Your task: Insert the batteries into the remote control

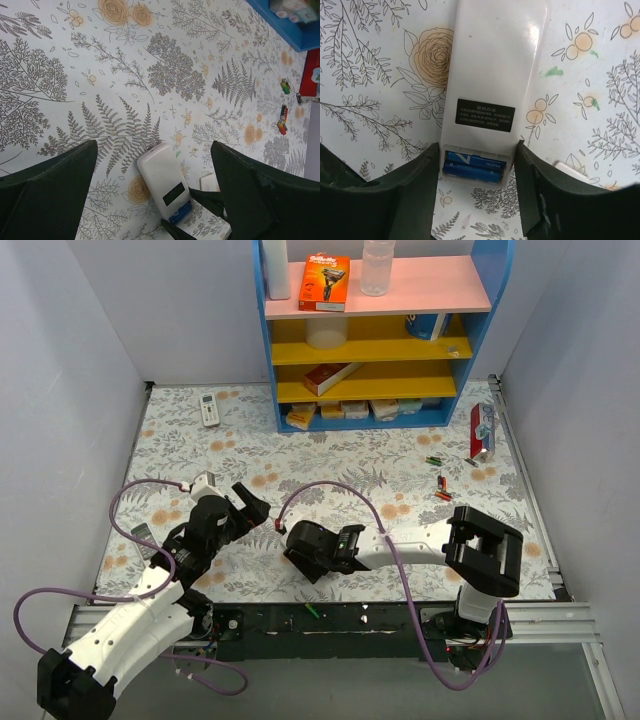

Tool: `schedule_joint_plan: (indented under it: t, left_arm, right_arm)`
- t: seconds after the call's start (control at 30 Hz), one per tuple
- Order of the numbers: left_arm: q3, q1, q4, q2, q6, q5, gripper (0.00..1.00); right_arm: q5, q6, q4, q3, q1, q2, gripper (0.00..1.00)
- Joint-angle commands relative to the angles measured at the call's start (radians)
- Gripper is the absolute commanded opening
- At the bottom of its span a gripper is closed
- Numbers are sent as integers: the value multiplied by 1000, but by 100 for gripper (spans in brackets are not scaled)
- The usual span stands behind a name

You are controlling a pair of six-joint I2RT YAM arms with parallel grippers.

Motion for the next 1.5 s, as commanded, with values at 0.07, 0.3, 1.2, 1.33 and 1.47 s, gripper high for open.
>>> schedule_joint_plan:
  t: [0.07,0.3,1.2,1.33,1.47]
  left_arm:
    - [-24,5,26,-32,66,34,98]
    - [24,5,29,-67,150,79,98]
    - [268,2,188,537,619,232,98]
    - [234,1,205,577,576,267,98]
    - [205,-9,207,599,532,316,98]
  right_arm:
    - [-87,-346,47,-64,-94,8,47]
    - [-197,-445,-31,36,-176,-3,86]
    - [-474,-434,-381,151,-552,-138,73]
    - [-504,-433,-355,79,-539,-138,64]
    - [-526,-400,-271,27,-504,-138,59]
